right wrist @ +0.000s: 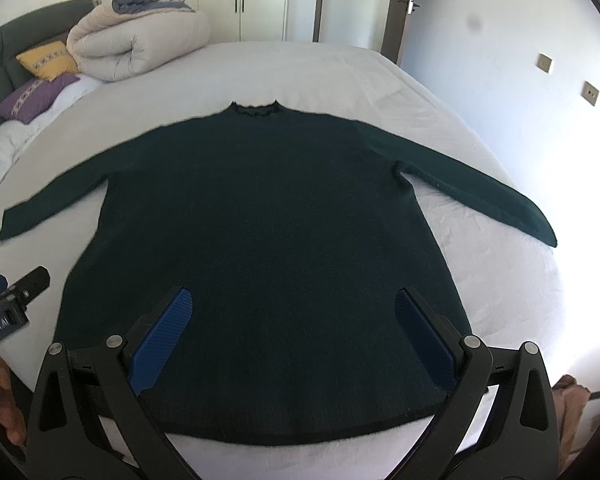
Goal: Fold small clothes
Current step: 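Grasp the sweater sleeve cuff with the left gripper and lift it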
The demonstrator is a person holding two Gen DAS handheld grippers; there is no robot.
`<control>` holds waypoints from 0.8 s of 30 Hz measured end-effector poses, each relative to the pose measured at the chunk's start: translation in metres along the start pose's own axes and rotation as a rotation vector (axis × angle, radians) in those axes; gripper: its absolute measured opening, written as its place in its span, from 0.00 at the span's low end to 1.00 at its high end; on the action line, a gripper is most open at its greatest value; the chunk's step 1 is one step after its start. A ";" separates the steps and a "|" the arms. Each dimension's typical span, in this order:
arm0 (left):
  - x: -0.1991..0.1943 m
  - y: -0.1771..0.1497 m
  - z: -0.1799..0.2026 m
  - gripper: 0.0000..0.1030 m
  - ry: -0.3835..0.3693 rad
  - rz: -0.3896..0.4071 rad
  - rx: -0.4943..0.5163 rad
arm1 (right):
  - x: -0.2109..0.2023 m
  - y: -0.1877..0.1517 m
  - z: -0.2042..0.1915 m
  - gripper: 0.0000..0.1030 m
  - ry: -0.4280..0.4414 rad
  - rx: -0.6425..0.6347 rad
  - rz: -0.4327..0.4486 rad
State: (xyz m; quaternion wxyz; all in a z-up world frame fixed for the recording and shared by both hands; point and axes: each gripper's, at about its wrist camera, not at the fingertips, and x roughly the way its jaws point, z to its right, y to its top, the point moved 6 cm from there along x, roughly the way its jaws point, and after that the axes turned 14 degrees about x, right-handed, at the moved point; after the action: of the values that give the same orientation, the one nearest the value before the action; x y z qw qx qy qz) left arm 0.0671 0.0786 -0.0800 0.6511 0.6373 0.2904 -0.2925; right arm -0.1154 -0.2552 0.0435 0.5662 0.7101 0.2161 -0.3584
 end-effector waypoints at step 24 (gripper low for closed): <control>0.124 -0.012 -0.312 0.76 -0.350 0.227 -1.162 | 0.049 0.047 -0.105 0.97 0.357 0.108 -0.085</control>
State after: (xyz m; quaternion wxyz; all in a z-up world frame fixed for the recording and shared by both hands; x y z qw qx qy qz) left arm 0.1383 0.3889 -0.1874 0.9569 0.1480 0.2216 -0.1154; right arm -0.0228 -0.1716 0.0477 0.4643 0.7819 0.3235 -0.2616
